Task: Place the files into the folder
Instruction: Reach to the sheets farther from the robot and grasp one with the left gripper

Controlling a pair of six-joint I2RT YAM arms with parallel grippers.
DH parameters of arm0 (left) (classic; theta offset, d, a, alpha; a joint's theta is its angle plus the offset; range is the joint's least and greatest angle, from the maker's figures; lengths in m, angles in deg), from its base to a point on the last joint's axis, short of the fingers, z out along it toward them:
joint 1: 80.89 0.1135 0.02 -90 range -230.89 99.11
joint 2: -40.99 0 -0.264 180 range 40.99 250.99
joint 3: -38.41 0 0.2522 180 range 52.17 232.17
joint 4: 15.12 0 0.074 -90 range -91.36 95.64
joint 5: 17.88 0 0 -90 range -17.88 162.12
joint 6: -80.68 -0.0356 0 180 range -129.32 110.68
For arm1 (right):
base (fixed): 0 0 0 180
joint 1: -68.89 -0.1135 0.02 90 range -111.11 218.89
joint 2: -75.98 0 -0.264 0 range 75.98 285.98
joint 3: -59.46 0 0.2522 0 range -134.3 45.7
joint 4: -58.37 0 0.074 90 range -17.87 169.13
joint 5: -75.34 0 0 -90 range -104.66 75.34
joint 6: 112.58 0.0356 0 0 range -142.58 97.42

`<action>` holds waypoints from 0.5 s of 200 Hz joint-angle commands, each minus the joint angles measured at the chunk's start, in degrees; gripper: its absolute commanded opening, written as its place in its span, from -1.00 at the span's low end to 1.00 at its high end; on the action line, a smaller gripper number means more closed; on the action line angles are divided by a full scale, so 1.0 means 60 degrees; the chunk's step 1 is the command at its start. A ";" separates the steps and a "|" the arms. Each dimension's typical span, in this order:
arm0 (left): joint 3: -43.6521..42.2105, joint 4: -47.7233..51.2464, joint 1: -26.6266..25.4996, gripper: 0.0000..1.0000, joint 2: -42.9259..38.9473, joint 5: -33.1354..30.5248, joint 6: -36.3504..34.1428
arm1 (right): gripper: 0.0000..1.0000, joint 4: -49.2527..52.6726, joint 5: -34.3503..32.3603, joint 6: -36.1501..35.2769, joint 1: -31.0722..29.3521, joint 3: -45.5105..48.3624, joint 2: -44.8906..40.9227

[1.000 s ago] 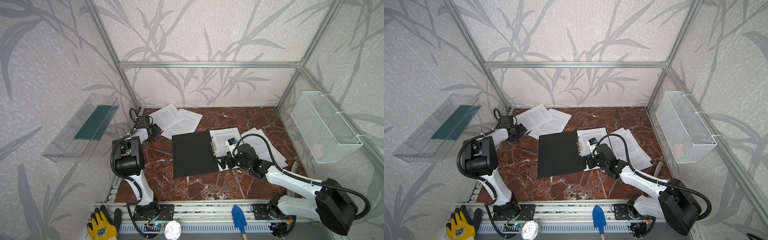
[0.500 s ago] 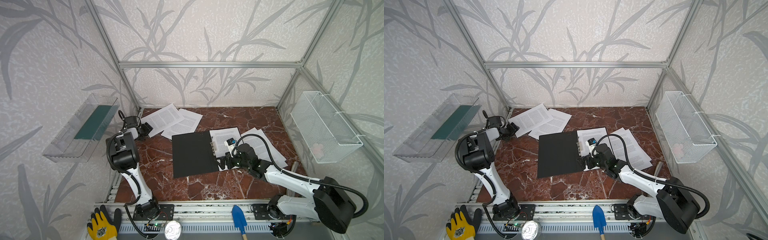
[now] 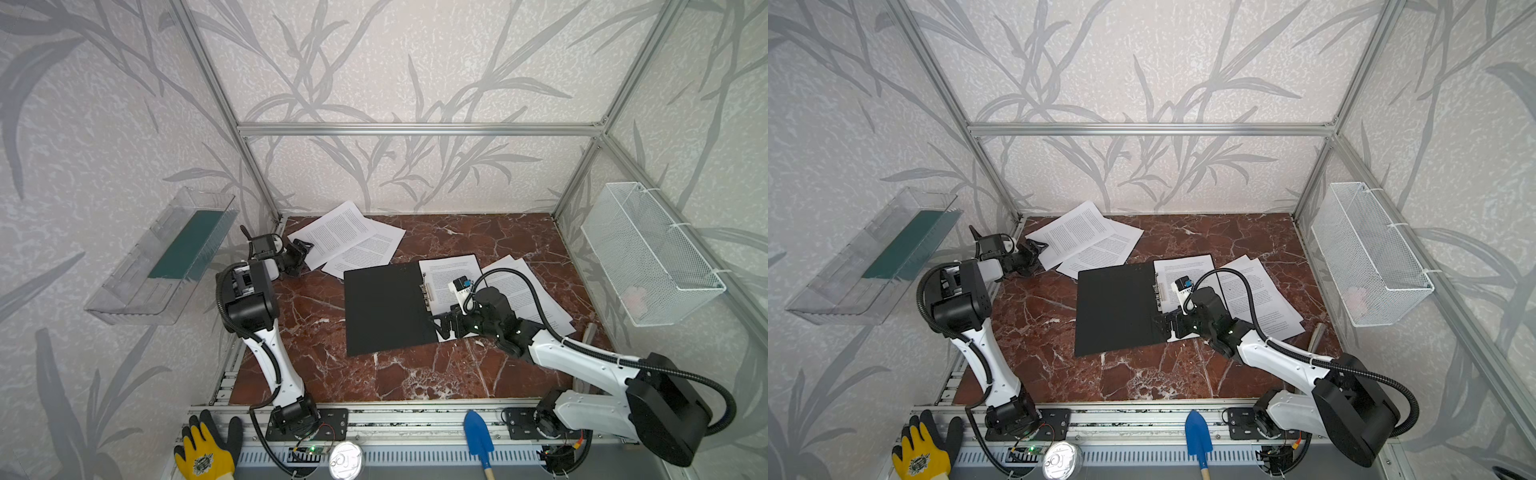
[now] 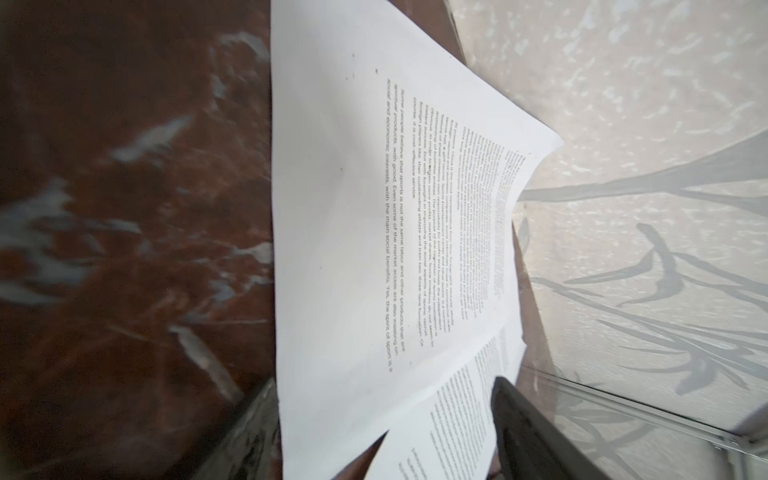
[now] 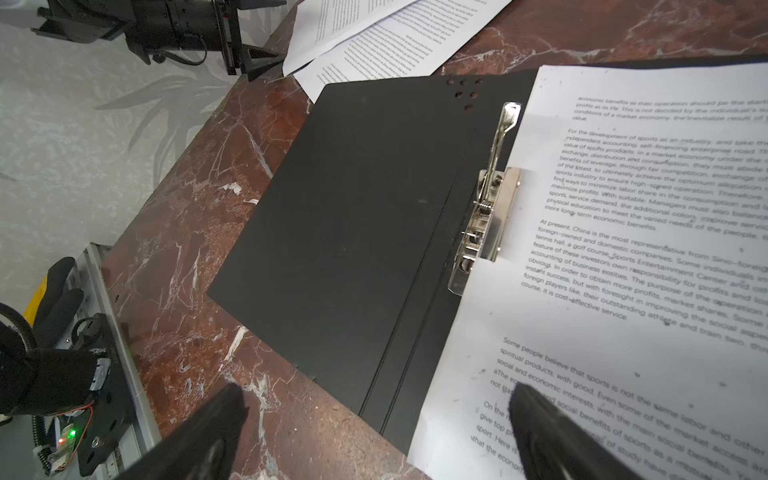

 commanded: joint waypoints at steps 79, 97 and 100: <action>-0.0580 -0.6051 -0.0961 0.61 0.0796 0.1294 0.3708 | 0.99 -0.0460 0.0084 0.0044 -0.0035 0.0106 -0.0024; -0.0333 -0.6105 -0.1112 0.61 0.0940 0.1323 0.3711 | 0.98 -0.0464 0.0105 0.0026 -0.0033 0.0092 0.0022; -0.0297 -0.6046 -0.1134 0.61 0.0960 0.1306 0.3697 | 0.99 -0.0459 0.0109 0.0029 -0.0033 0.0084 0.0031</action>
